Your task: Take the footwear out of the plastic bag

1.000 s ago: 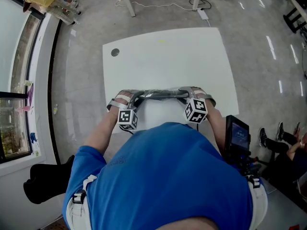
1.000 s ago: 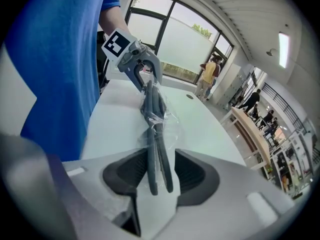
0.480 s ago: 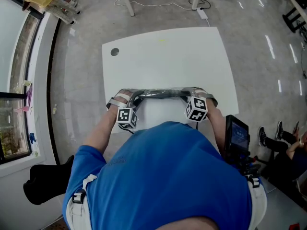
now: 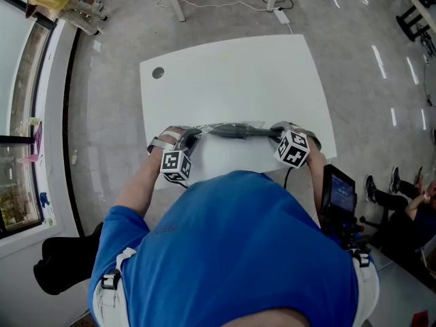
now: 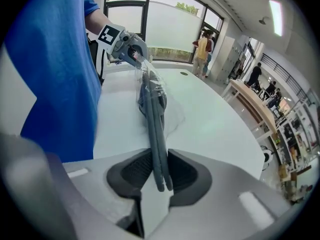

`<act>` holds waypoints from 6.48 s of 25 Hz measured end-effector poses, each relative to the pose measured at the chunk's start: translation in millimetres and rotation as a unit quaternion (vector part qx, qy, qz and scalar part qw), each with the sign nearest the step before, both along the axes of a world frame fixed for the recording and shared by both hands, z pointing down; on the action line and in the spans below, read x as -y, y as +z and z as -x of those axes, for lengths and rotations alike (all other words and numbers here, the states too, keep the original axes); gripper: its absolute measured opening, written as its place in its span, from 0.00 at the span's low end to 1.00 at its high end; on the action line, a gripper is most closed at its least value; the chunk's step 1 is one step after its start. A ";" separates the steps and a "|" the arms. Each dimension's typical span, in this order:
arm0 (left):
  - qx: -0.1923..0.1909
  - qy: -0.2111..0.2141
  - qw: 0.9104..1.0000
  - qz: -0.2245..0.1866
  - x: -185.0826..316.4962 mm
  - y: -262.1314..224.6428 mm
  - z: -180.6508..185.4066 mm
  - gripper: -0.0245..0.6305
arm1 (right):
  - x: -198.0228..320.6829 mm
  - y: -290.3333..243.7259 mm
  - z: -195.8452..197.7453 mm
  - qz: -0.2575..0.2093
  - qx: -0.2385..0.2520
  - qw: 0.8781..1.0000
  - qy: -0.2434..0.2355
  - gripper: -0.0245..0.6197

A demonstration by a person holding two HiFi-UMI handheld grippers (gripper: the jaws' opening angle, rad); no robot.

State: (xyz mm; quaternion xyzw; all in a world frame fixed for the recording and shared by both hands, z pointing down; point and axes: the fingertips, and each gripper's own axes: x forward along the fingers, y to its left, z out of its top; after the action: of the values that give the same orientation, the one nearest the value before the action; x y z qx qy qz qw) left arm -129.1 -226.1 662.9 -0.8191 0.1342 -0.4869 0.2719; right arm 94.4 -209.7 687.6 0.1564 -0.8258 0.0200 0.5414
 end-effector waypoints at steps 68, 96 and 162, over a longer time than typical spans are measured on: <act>0.000 -0.127 0.989 0.071 -11.5 -11.1 -2.8 0.05 | -21.2 -19.5 -80.5 0.014 0.024 0.990 0.138 0.16; 0.097 -0.116 0.973 0.173 -3.3 12.5 25.1 0.59 | -17.5 -5.0 -105.0 0.197 0.220 0.871 0.392 0.16; -0.368 -0.217 0.904 0.016 -186.2 -139.7 -81.2 0.05 | -178.2 -158.7 6.3 -0.180 0.275 0.900 0.287 0.24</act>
State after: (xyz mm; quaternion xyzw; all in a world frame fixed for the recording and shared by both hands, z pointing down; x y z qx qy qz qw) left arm -47.9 -39.9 523.2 -0.8951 0.3911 -0.1997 0.0774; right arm 88.1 -31.5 528.9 0.4704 -0.8504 0.0676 0.2260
